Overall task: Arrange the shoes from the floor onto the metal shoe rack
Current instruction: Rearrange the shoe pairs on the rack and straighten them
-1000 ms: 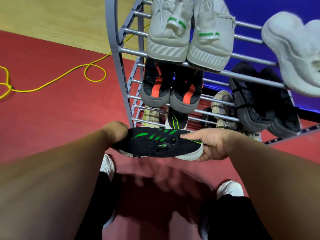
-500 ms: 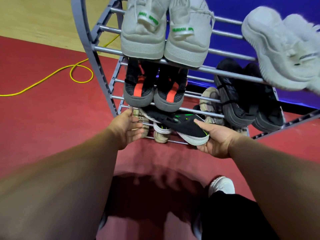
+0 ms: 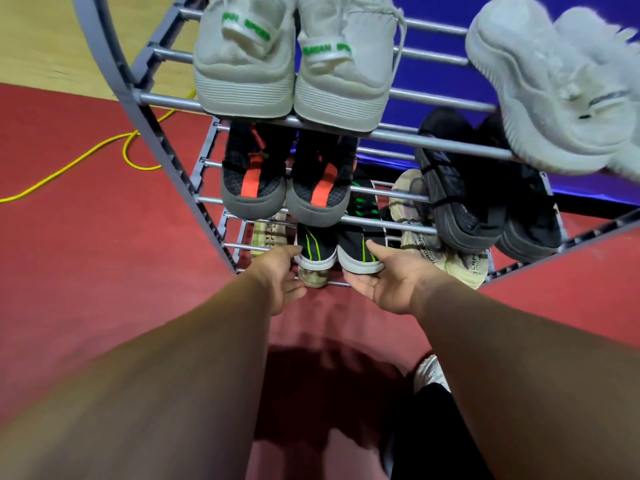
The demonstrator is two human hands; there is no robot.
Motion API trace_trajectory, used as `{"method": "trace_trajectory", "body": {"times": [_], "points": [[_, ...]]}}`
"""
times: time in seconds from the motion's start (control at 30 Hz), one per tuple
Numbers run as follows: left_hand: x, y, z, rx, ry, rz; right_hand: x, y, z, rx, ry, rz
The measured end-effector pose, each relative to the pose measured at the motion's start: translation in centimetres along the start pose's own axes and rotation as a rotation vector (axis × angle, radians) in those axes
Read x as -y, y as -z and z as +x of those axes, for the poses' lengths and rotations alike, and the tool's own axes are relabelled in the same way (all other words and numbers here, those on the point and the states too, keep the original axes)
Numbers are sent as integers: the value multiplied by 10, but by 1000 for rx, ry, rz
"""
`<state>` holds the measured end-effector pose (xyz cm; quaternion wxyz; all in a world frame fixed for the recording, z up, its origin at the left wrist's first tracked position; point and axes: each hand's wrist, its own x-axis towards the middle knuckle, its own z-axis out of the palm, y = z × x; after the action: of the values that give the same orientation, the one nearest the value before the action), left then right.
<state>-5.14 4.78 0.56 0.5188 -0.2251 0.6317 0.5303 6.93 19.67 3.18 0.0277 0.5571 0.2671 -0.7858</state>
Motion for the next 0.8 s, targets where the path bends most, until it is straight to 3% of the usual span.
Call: {"method": "trace_trajectory", "body": {"times": [0.17,0.4,0.8], "points": [[4,-16,13,49,4,-105,-3,0,1,35,-39,-68],[10,-26,21,15,-31,-238,2,5,9,100,10,65],[-14,50,16,5,-127,-383,-13,-44,18,133,33,240]]}}
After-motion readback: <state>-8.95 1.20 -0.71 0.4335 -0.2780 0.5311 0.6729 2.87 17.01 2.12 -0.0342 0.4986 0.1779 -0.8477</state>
